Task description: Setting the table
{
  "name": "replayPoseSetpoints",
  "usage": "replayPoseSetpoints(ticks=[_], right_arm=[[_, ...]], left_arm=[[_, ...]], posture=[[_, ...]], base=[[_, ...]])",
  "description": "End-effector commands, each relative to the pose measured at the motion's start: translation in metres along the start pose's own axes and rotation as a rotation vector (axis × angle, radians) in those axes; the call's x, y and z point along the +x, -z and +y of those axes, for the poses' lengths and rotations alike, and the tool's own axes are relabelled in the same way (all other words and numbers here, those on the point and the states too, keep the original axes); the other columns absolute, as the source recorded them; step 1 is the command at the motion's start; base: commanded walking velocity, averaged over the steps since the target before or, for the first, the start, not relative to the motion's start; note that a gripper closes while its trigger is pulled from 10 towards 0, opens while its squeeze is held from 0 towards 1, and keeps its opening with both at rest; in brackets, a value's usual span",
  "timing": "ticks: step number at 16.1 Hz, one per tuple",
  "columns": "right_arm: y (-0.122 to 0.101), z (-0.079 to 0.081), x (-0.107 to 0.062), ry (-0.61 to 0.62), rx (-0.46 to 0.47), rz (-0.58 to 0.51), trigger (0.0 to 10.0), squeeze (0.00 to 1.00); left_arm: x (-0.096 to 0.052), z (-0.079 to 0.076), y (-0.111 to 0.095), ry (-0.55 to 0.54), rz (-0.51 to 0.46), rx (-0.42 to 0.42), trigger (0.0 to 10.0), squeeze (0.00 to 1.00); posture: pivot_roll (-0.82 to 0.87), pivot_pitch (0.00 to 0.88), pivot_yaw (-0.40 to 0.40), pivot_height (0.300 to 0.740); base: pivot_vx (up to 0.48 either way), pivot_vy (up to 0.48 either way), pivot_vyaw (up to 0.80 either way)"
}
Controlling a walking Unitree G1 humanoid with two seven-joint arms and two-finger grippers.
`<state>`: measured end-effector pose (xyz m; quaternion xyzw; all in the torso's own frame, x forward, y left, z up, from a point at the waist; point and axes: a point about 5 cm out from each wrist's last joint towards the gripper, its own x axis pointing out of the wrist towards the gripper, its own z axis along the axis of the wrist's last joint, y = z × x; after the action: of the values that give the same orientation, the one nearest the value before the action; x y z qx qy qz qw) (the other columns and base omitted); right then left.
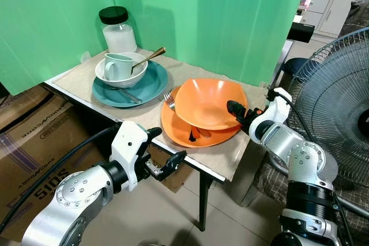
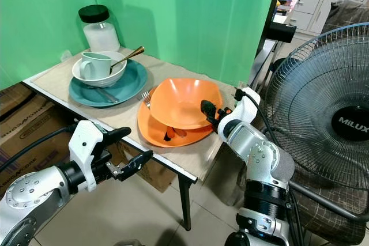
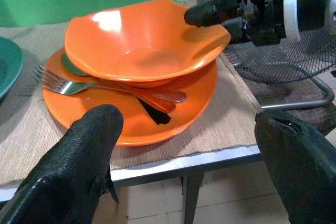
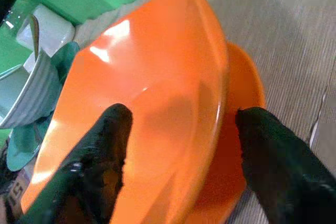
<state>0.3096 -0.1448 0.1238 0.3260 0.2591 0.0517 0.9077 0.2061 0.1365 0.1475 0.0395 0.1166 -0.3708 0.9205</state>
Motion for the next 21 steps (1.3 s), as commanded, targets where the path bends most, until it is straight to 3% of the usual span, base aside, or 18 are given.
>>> replayPoseSetpoints(ticks=[1,12,21], right_arm=[[0.0022,0.0031,0.0017,-0.012,0.027,0.023,0.0,0.00],[0.0120,0.0023,0.0050,-0.019,0.107,0.085,0.0,0.00],[0.0029,0.0104,0.0004,-0.050,0.130,0.044,0.0,0.00]], left_arm=[[-0.0014,0.0034,-0.0032,-0.006,0.000,0.016,10.0,0.00],[0.0007,0.0035,0.0007,-0.005,0.027,0.039,10.0,0.00],[0.0022,0.0063,-0.0043,0.004,0.025,0.059,10.0,0.00]], posture=[[0.15,0.000,0.044,0.740],[0.16,0.000,0.043,0.740],[0.14,0.000,0.056,0.740]], base=[[0.000,0.000,0.00],[0.000,0.000,0.00],[0.000,0.000,0.00]])
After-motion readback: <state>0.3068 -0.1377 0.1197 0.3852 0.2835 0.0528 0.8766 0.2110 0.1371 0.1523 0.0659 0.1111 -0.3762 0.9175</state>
